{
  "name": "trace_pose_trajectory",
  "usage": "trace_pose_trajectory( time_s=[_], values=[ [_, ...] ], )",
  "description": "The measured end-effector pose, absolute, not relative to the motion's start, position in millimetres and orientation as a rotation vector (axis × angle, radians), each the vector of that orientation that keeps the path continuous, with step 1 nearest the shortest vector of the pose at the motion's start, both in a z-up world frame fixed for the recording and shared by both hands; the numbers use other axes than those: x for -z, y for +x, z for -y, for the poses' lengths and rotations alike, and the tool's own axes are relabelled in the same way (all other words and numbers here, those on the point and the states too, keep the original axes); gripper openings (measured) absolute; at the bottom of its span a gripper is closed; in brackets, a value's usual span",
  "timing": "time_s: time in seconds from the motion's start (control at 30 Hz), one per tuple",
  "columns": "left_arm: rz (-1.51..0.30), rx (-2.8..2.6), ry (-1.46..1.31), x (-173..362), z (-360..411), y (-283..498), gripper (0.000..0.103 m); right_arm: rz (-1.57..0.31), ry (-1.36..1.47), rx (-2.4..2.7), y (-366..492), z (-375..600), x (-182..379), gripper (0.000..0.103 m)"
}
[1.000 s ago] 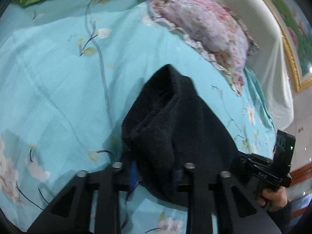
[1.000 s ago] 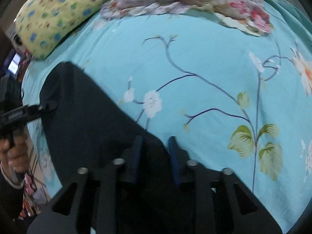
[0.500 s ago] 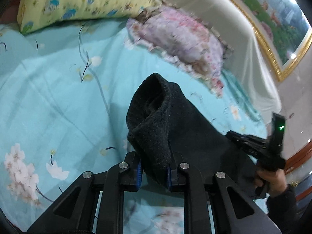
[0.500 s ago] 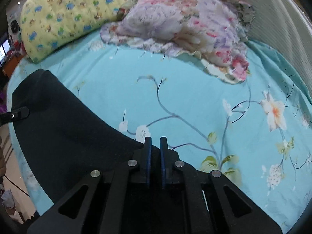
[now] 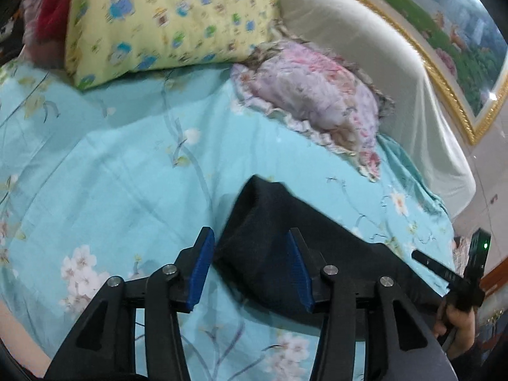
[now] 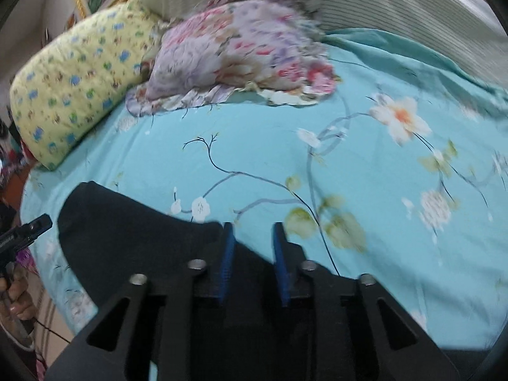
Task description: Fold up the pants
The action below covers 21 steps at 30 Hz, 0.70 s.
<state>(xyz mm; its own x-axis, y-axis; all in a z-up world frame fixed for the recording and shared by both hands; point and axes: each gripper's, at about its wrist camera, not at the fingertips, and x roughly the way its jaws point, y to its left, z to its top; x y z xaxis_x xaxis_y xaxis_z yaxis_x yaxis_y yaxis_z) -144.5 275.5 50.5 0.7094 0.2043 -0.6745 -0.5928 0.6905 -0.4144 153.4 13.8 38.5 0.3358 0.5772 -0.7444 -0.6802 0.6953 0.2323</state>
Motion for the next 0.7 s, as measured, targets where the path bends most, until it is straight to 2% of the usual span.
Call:
trace_pose_trajectory(
  time_s=[0.03,0.07,0.33,0.47,0.7],
  values=[
    [-0.637,-0.466,-0.659,-54.0,-270.3,-145.0,0.048,-0.91,-0.115,-0.82,149.5,-6.5,-39.7,0.044],
    [-0.64,-0.452,-0.65,-56.2,-265.7,-140.8,0.048,-0.908,-0.1,-0.818,144.9,1.1,-40.7,0.046],
    [-0.706,-0.299,-0.6,-56.7,-213.2,-87.1,0.053,-0.917,0.003,-0.786,106.4,64.8,-41.5,0.046],
    [-0.751,-0.228,-0.567,-53.8,-183.8,-60.8,0.057,-0.924,0.044,-0.739,96.0,94.0,-37.6,0.052],
    [-0.82,-0.109,-0.503,-49.1,-134.4,-24.2,0.061,-0.899,0.146,-0.629,84.0,153.7,-39.0,0.052]
  ],
)
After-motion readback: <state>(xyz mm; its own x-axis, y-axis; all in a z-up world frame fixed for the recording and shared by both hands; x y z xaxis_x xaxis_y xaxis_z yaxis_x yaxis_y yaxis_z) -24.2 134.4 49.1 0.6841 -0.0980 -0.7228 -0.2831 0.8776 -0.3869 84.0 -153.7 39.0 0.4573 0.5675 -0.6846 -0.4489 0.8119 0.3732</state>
